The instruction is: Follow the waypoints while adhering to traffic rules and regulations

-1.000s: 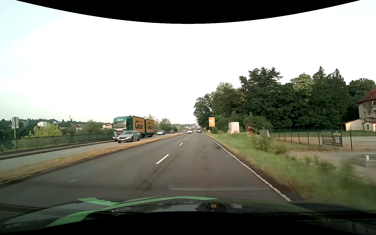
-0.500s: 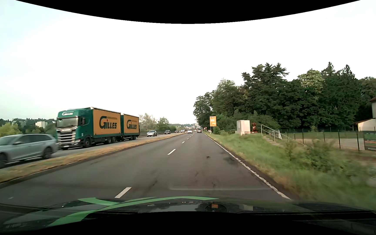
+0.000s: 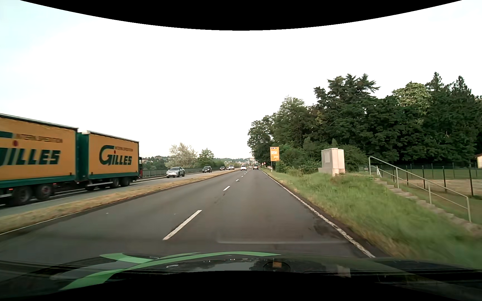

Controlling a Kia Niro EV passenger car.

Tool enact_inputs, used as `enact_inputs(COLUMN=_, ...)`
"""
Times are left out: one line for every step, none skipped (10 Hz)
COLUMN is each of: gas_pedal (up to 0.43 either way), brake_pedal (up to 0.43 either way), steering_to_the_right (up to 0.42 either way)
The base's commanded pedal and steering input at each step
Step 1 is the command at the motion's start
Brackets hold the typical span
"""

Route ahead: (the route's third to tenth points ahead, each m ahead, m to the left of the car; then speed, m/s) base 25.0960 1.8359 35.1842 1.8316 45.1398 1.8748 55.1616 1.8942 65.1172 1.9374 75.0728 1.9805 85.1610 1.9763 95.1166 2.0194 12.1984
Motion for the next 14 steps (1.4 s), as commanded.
enact_inputs(gas_pedal=0.130, brake_pedal=0.000, steering_to_the_right=-0.003)
enact_inputs(gas_pedal=0.138, brake_pedal=0.000, steering_to_the_right=-0.003)
enact_inputs(gas_pedal=0.138, brake_pedal=0.000, steering_to_the_right=-0.003)
enact_inputs(gas_pedal=0.138, brake_pedal=0.000, steering_to_the_right=-0.003)
enact_inputs(gas_pedal=0.138, brake_pedal=0.000, steering_to_the_right=-0.003)
enact_inputs(gas_pedal=0.138, brake_pedal=0.000, steering_to_the_right=-0.003)
enact_inputs(gas_pedal=0.138, brake_pedal=0.000, steering_to_the_right=-0.003)
enact_inputs(gas_pedal=0.138, brake_pedal=0.000, steering_to_the_right=-0.004)
enact_inputs(gas_pedal=0.138, brake_pedal=0.000, steering_to_the_right=-0.004)
enact_inputs(gas_pedal=0.138, brake_pedal=0.000, steering_to_the_right=-0.004)
enact_inputs(gas_pedal=0.138, brake_pedal=0.000, steering_to_the_right=-0.004)
enact_inputs(gas_pedal=0.138, brake_pedal=0.000, steering_to_the_right=-0.004)
enact_inputs(gas_pedal=0.138, brake_pedal=0.000, steering_to_the_right=-0.004)
enact_inputs(gas_pedal=0.138, brake_pedal=0.000, steering_to_the_right=-0.004)
